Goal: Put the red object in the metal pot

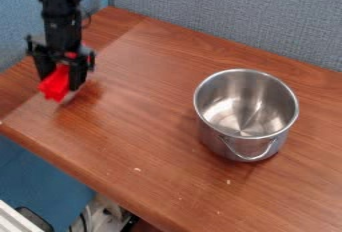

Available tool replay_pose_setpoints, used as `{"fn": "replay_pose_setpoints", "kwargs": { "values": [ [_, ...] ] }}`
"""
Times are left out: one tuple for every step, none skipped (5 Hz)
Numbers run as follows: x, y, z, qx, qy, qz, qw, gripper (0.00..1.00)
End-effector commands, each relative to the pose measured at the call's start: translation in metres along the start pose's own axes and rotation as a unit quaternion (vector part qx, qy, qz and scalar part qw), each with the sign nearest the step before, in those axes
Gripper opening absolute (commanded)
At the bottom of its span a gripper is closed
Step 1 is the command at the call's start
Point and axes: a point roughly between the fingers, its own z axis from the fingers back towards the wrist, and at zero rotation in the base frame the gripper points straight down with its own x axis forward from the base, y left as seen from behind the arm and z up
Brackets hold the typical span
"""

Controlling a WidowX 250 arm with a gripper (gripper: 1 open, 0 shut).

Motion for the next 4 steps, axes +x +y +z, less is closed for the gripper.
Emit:
{"fn": "replay_pose_setpoints", "kwargs": {
  "values": [
    [-0.004,-0.021,0.055,-0.001,-0.056,0.014,0.9983,0.0],
    [-0.001,-0.053,0.094,-0.032,-0.086,-0.052,0.9944,0.0],
    [-0.008,-0.094,0.12,-0.057,-0.112,-0.13,0.9835,0.0],
    [-0.011,-0.137,0.125,-0.057,-0.115,-0.176,0.9761,0.0]
  ]
}}
